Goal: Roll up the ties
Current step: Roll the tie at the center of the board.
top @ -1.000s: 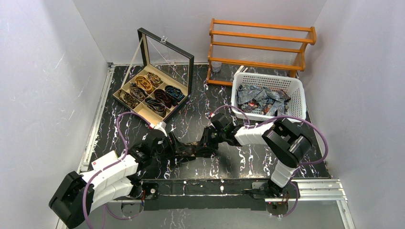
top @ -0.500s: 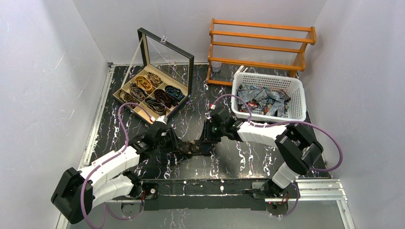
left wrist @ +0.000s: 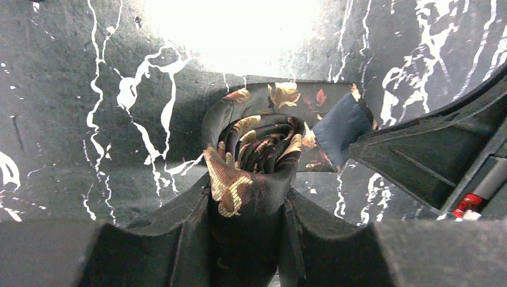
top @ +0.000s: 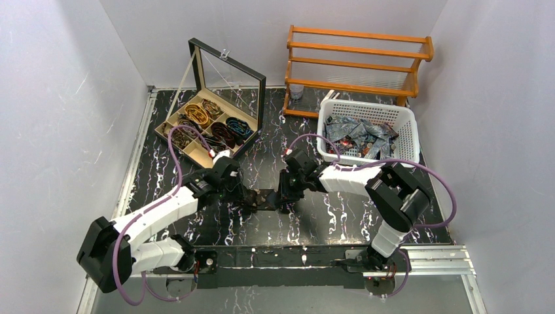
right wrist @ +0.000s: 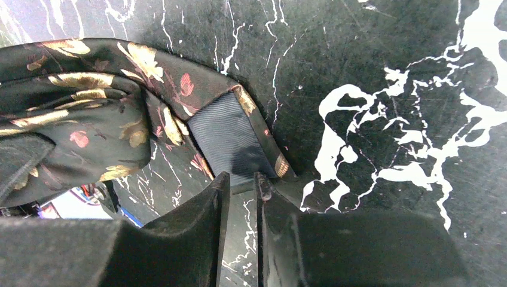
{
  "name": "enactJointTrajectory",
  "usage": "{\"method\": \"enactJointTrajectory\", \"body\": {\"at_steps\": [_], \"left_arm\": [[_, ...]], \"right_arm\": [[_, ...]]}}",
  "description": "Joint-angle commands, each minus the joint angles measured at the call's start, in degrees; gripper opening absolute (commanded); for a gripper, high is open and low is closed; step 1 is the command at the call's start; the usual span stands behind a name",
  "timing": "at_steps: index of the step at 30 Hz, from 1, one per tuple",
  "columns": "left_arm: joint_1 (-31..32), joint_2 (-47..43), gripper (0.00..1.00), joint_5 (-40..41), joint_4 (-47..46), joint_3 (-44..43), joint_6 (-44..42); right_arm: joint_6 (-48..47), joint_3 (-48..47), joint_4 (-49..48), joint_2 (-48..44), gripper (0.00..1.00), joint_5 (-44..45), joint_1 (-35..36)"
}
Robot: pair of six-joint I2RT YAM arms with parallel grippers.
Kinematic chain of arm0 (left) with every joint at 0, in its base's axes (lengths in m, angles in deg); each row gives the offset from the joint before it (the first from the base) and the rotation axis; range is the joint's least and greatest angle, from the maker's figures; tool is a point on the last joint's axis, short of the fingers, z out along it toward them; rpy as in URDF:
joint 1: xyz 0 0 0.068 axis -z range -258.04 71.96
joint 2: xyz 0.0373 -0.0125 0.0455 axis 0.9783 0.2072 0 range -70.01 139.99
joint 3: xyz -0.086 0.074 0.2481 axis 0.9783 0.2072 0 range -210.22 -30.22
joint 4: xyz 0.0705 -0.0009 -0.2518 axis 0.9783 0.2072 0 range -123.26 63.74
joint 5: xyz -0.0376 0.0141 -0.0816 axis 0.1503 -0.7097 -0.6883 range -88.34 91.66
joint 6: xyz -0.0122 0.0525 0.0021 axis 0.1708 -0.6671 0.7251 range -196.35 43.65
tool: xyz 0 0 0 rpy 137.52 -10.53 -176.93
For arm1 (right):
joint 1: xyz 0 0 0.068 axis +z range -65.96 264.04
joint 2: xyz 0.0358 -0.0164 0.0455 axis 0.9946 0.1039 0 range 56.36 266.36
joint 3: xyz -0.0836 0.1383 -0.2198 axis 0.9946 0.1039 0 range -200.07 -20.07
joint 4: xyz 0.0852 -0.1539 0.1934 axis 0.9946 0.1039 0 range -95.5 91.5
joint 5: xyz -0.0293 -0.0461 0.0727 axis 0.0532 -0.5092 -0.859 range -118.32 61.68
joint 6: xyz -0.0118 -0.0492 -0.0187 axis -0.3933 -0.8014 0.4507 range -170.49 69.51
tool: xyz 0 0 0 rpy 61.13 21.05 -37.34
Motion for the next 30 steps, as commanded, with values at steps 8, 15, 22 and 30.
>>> {"method": "enactJointTrajectory", "body": {"at_steps": [8, 15, 22, 30], "left_arm": [[14.6, 11.2, 0.29, 25.2, 19.2, -15.1, 1.4], [22.2, 20.6, 0.28, 36.7, 30.0, -24.0, 6.6], [26.1, 31.8, 0.30, 43.3, 37.1, -31.0, 11.3], [29.2, 42.4, 0.34, 45.5, 42.0, -38.5, 14.1]], "right_arm": [[3.3, 2.3, -3.0, -1.9, 0.29, -5.4, 0.9], [7.9, 5.6, -7.6, -6.2, 0.31, -6.0, 0.7], [12.7, 12.3, -6.3, -15.5, 0.36, 1.1, -2.8], [13.7, 17.6, -2.3, -24.2, 0.37, 4.4, -10.4]]}}
